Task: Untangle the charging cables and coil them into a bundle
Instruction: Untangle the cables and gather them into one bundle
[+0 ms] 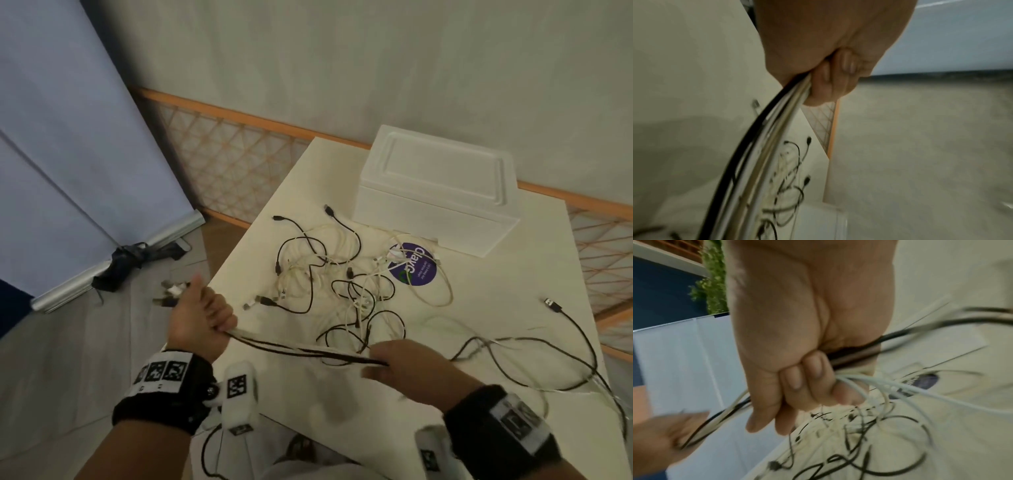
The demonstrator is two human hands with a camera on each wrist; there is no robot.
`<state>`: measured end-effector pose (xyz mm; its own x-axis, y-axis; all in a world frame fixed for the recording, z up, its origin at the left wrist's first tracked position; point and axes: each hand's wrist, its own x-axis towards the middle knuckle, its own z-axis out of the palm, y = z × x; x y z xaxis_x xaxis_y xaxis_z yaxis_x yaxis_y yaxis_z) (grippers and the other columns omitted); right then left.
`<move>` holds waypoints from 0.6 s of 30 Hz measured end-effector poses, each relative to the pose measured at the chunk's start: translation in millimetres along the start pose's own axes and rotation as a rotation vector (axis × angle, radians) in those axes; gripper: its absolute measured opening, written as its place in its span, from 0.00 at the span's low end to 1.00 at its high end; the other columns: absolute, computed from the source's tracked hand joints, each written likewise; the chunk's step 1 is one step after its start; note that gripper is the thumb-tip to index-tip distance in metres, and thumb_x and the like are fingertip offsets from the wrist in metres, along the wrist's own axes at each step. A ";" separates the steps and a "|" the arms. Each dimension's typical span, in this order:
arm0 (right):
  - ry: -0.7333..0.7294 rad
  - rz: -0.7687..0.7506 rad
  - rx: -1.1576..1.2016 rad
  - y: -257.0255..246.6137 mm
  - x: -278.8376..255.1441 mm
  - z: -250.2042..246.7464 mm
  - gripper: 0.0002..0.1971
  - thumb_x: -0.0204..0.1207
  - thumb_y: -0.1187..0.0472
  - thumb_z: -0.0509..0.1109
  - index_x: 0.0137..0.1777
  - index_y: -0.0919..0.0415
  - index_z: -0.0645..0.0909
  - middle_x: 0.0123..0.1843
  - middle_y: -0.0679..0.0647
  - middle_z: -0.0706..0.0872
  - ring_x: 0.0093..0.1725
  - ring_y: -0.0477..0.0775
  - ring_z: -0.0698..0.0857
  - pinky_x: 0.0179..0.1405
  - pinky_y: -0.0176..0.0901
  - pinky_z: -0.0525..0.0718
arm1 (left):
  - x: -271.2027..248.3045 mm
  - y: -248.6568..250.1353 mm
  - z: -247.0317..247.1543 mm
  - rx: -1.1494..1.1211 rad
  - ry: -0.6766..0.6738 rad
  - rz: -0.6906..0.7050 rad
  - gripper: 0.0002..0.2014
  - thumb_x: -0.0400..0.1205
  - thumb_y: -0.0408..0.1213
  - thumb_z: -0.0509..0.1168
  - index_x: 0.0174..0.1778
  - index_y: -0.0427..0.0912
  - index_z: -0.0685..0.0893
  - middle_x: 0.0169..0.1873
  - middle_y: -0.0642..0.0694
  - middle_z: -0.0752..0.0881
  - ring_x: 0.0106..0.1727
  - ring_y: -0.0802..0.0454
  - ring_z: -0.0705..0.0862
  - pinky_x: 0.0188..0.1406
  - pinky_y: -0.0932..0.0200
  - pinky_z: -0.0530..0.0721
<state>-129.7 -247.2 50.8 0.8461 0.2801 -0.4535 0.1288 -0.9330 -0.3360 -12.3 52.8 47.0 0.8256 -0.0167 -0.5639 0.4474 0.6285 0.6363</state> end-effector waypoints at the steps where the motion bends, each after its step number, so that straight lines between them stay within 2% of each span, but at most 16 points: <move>1: -0.007 0.059 -0.031 10.3 -9.1 1.2 0.21 0.75 0.31 0.58 0.39 0.48 0.71 0.37 0.44 0.74 0.45 0.49 0.78 0.40 0.42 0.71 | 4.0 2.4 -11.6 0.020 0.050 -0.014 0.29 0.85 0.55 0.56 0.17 0.48 0.62 0.14 0.52 0.59 0.11 0.57 0.56 0.15 0.68 0.53; 4: 0.027 0.300 -0.119 45.4 -34.4 5.5 0.29 0.64 0.20 0.53 0.32 0.49 0.67 0.33 0.45 0.74 0.40 0.45 0.75 0.35 0.40 0.70 | 16.7 7.7 -47.2 0.093 0.216 -0.041 0.26 0.85 0.52 0.57 0.23 0.48 0.58 0.13 0.52 0.57 0.12 0.55 0.55 0.16 0.68 0.52; 6: 0.034 0.431 -0.171 62.7 -49.7 6.6 0.35 0.57 0.16 0.49 0.34 0.49 0.70 0.34 0.46 0.76 0.40 0.43 0.76 0.33 0.37 0.70 | 22.1 6.0 -63.5 0.088 0.291 -0.071 0.24 0.85 0.49 0.57 0.25 0.49 0.55 0.12 0.52 0.57 0.11 0.55 0.55 0.16 0.69 0.51; 8: 0.044 0.488 -0.165 73.9 -58.3 11.7 0.42 0.45 0.13 0.41 0.36 0.50 0.72 0.34 0.46 0.77 0.40 0.42 0.78 0.32 0.35 0.71 | 26.8 -1.3 -71.6 0.086 0.309 -0.094 0.24 0.85 0.44 0.59 0.26 0.48 0.55 0.11 0.52 0.56 0.10 0.56 0.55 0.15 0.70 0.53; 9: 0.033 0.515 -0.136 77.2 -60.1 14.0 0.42 0.45 0.13 0.43 0.36 0.50 0.72 0.35 0.46 0.78 0.41 0.41 0.79 0.32 0.34 0.70 | 29.3 -6.8 -72.4 0.089 0.292 -0.108 0.23 0.84 0.41 0.60 0.26 0.48 0.56 0.11 0.52 0.57 0.10 0.56 0.56 0.14 0.70 0.55; 10: 0.017 0.524 -0.104 78.2 -60.1 15.5 0.37 0.50 0.14 0.50 0.38 0.47 0.72 0.37 0.44 0.79 0.44 0.41 0.79 0.34 0.34 0.70 | 31.6 -13.0 -72.2 0.097 0.271 -0.121 0.21 0.84 0.37 0.59 0.27 0.48 0.57 0.11 0.53 0.58 0.10 0.57 0.57 0.13 0.69 0.56; 11: -0.012 0.525 -0.108 76.8 -58.9 14.9 0.29 0.57 0.19 0.61 0.43 0.43 0.73 0.44 0.42 0.81 0.49 0.42 0.80 0.39 0.34 0.71 | 33.6 -19.4 -71.0 0.103 0.246 -0.129 0.20 0.84 0.34 0.58 0.28 0.48 0.58 0.11 0.53 0.59 0.11 0.57 0.59 0.13 0.69 0.58; 12: -0.046 0.540 -0.132 73.7 -56.9 10.9 0.23 0.63 0.29 0.69 0.51 0.40 0.73 0.54 0.41 0.80 0.57 0.44 0.79 0.47 0.36 0.74 | 35.9 -25.0 -69.5 0.111 0.224 -0.131 0.18 0.84 0.31 0.56 0.29 0.47 0.60 0.12 0.53 0.61 0.11 0.58 0.61 0.13 0.69 0.61; 13: -0.081 0.564 -0.165 69.2 -51.2 3.9 0.24 0.67 0.39 0.72 0.62 0.40 0.71 0.63 0.42 0.78 0.64 0.46 0.76 0.57 0.39 0.74 | 38.0 -29.1 -68.0 0.115 0.209 -0.124 0.17 0.85 0.29 0.55 0.30 0.46 0.62 0.12 0.53 0.64 0.12 0.58 0.63 0.13 0.70 0.64; 14: -0.050 0.562 -0.178 62.0 -42.5 -5.4 0.27 0.69 0.48 0.72 0.68 0.42 0.69 0.68 0.44 0.75 0.68 0.49 0.74 0.64 0.43 0.73 | 39.5 -31.9 -65.9 0.114 0.202 -0.110 0.16 0.86 0.28 0.54 0.32 0.45 0.66 0.13 0.53 0.67 0.13 0.58 0.66 0.14 0.68 0.68; 15: 0.057 0.527 -0.151 54.5 -29.8 -15.0 0.28 0.70 0.55 0.70 0.70 0.44 0.70 0.70 0.45 0.74 0.69 0.51 0.73 0.67 0.45 0.73 | 40.1 -33.7 -62.5 0.108 0.196 -0.100 0.15 0.87 0.29 0.54 0.34 0.44 0.69 0.15 0.52 0.69 0.15 0.57 0.68 0.17 0.66 0.72; 16: 0.206 0.461 -0.105 43.9 -13.6 -23.7 0.26 0.69 0.62 0.68 0.68 0.47 0.74 0.68 0.47 0.77 0.68 0.52 0.75 0.67 0.46 0.74 | 40.9 -34.7 -59.5 0.100 0.190 -0.101 0.14 0.88 0.31 0.54 0.36 0.43 0.72 0.17 0.51 0.72 0.19 0.55 0.70 0.23 0.61 0.77; 18: 0.496 0.193 -0.107 7.8 26.6 -37.1 0.20 0.65 0.68 0.63 0.56 0.52 0.83 0.55 0.51 0.85 0.57 0.57 0.82 0.57 0.51 0.81 | 41.2 -34.9 -50.9 0.098 0.172 -0.126 0.10 0.88 0.38 0.57 0.40 0.44 0.77 0.24 0.48 0.76 0.28 0.50 0.75 0.41 0.46 0.81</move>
<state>-86.9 -255.4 66.7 0.9989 -0.0143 -0.0456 -0.0226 -0.9820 -0.1877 -11.4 69.8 -25.2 0.6940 0.0474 -0.7184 0.5816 0.5514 0.5981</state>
